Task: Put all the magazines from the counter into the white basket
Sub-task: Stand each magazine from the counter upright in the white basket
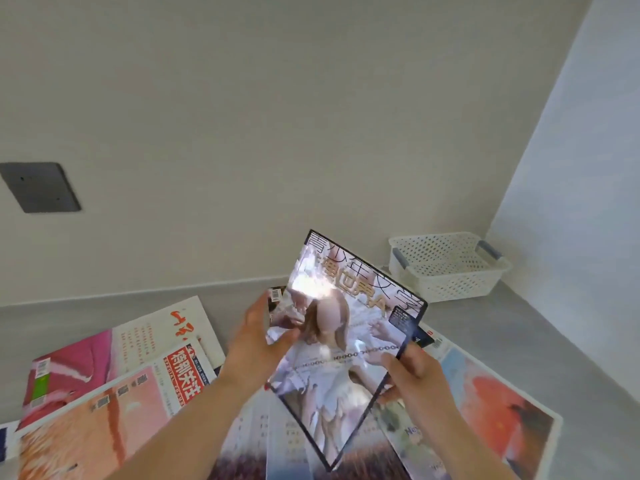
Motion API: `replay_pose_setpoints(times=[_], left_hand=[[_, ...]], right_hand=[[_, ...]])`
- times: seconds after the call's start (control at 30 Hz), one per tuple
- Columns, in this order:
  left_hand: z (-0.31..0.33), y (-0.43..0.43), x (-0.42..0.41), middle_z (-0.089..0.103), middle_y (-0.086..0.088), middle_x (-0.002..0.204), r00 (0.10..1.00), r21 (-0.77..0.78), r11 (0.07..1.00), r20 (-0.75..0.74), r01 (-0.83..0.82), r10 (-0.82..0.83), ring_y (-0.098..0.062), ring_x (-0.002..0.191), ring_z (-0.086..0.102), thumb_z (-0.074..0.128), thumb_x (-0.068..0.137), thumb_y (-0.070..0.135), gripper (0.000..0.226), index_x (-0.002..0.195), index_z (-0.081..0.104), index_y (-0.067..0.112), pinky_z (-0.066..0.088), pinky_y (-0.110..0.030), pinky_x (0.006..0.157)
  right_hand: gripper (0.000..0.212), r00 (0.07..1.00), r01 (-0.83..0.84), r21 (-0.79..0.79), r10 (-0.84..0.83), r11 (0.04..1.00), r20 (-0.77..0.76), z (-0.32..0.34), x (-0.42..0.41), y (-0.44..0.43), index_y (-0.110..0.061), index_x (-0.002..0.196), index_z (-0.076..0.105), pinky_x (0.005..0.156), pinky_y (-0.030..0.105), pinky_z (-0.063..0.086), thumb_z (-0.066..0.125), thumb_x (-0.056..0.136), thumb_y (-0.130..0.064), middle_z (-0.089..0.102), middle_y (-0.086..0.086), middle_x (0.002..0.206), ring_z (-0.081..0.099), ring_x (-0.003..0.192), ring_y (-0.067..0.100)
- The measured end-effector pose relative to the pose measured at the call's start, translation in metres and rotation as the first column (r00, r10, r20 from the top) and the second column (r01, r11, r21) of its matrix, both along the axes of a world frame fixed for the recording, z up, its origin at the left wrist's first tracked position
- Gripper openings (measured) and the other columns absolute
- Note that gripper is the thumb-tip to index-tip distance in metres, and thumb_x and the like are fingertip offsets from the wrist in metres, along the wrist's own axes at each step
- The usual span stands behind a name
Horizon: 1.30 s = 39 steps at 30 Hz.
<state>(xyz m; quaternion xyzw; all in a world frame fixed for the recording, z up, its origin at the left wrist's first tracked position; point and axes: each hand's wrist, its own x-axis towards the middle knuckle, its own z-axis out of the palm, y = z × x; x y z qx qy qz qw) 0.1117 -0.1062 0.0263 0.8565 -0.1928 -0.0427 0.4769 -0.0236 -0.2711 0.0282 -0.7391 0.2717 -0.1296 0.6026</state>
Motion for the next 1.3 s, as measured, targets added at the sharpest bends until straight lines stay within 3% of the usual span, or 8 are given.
replay_pose_setpoints(times=[0.07,0.2,0.33,0.4,0.53,0.97,1.2,1.3], left_hand=[[0.013,-0.018,0.006,0.056,0.005,0.104,0.995,-0.017,0.998,-0.086,0.056,-0.058,-0.004,0.084,0.053,0.060,0.082,0.011,0.047,0.124,0.039,0.014,0.038,0.007,0.061],[0.026,-0.056,0.014,0.060,-0.001,0.084,0.995,0.241,0.966,-0.021,0.096,-0.094,-0.020,0.082,0.058,0.055,0.085,0.014,0.026,0.110,0.051,0.009,0.044,-0.022,0.075],[0.052,-0.113,0.012,0.044,0.000,0.061,0.996,0.165,0.984,0.056,0.061,-0.072,-0.016,0.056,0.040,0.055,0.085,0.014,0.022,0.102,0.057,0.027,0.036,-0.027,0.058],[0.067,-0.149,0.016,0.047,0.000,0.061,0.991,0.135,0.990,0.120,0.041,-0.058,-0.015,0.053,0.041,0.052,0.087,0.015,0.021,0.105,0.058,0.021,0.038,-0.025,0.058],[0.089,-0.219,0.026,0.051,-0.005,0.063,0.987,0.134,0.991,0.154,0.018,-0.039,-0.012,0.051,0.038,0.041,0.092,0.021,0.027,0.104,0.058,0.003,0.034,-0.027,0.054],[0.079,-0.341,0.084,0.044,0.006,0.053,0.997,0.264,0.964,0.073,-0.029,0.010,-0.009,0.046,0.038,0.049,0.088,0.018,0.025,0.064,0.054,0.020,0.030,-0.010,0.034],[0.046,-0.363,0.102,0.066,-0.013,0.084,0.999,0.320,0.947,-0.033,0.028,-0.018,-0.027,0.065,0.056,0.043,0.090,0.015,0.027,0.104,0.064,0.006,0.046,-0.028,0.056],[0.030,-0.363,0.116,0.049,0.002,0.057,0.997,0.276,0.961,-0.065,-0.014,0.033,-0.015,0.047,0.042,0.043,0.090,0.013,0.025,0.099,0.065,0.007,0.035,-0.010,0.037]], right_hand=[[0.011,0.999,-0.047,-0.077,0.049,0.996,0.020,0.017,-0.003,-0.020,-0.011,0.090,0.066,0.065,0.043,0.056,0.056,0.085,-0.011,0.066,0.008,0.063,0.058,0.044,0.015],[0.033,0.985,-0.105,-0.265,0.136,0.959,0.103,0.046,-0.002,-0.077,-0.034,0.068,0.062,0.044,0.013,0.041,0.054,0.085,-0.007,0.070,-0.002,0.063,0.050,0.041,0.006],[0.034,0.978,-0.111,-0.365,0.167,0.924,0.125,0.082,0.012,-0.150,-0.034,0.067,0.056,0.062,0.027,0.049,0.053,0.085,-0.006,0.067,-0.019,0.060,0.065,0.076,0.028],[0.035,0.977,-0.053,-0.420,0.134,0.906,0.164,0.096,0.024,-0.189,-0.032,0.062,0.054,0.057,0.021,0.042,0.053,0.085,-0.006,0.066,-0.006,0.063,0.061,0.076,0.042],[0.035,0.961,0.117,-0.438,0.010,0.891,0.277,0.107,0.049,-0.260,-0.025,0.055,0.050,0.038,0.008,0.028,0.054,0.085,-0.006,0.047,-0.010,0.038,0.042,0.045,0.012],[0.015,0.954,0.189,-0.424,-0.063,0.886,0.293,0.071,0.123,-0.378,-0.007,0.090,0.065,0.042,0.001,0.032,0.052,0.086,-0.003,0.057,0.003,0.068,0.047,0.065,0.019],[0.016,0.977,0.163,-0.285,-0.114,0.945,0.179,0.030,0.150,-0.397,-0.006,0.073,0.064,0.049,0.013,0.037,0.053,0.085,-0.003,0.053,0.002,0.060,0.044,0.054,0.014],[0.031,0.980,0.165,-0.308,-0.119,0.937,0.161,0.020,0.162,-0.395,-0.016,0.058,0.053,0.035,0.003,0.030,0.052,0.085,0.000,0.044,-0.005,0.051,0.043,0.045,0.006]])
